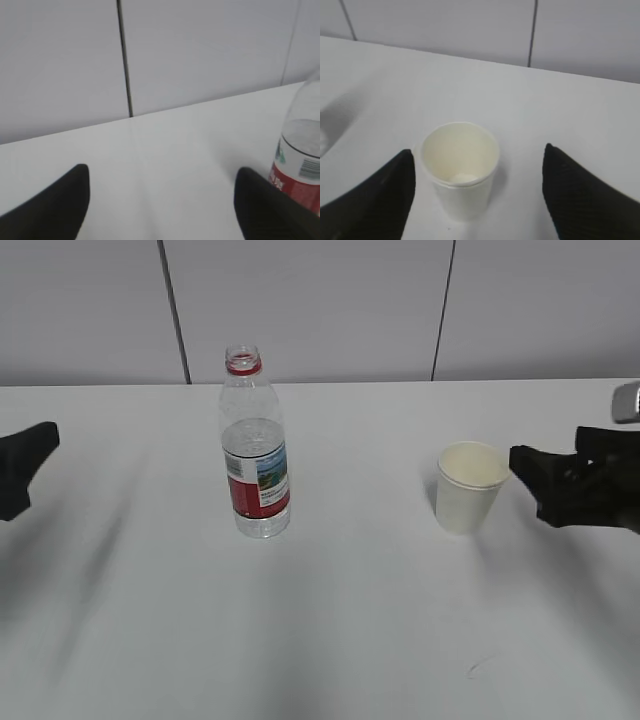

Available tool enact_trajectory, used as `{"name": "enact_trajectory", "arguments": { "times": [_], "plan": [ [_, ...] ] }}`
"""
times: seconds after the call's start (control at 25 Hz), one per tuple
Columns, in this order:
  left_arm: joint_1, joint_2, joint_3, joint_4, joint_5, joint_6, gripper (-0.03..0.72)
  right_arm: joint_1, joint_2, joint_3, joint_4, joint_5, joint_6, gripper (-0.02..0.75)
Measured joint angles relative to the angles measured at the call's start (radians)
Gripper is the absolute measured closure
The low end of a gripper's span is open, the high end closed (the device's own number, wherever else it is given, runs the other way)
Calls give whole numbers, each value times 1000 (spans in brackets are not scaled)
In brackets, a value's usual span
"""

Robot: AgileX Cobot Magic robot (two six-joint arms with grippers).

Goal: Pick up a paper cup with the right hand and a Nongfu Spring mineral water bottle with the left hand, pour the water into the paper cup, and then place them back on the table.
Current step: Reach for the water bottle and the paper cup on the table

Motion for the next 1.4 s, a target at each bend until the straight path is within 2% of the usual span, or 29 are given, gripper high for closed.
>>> {"name": "enact_trajectory", "arguments": {
  "times": [0.08,0.2,0.6,0.84,1.4],
  "plan": [
    [0,53,0,25,-65,-5,144,0,51,17,-42,-85,18,148],
    [0,99,0,44,-143,-8,144,0,110,51,-39,-198,24,148],
    [0,108,0,67,-168,-41,144,0,327,135,11,-487,30,148],
    [0,108,0,68,-168,-44,146,0,436,137,16,-500,30,148],
    [0,108,0,72,-168,-46,146,0,449,137,28,-508,55,148]
  ]
}}
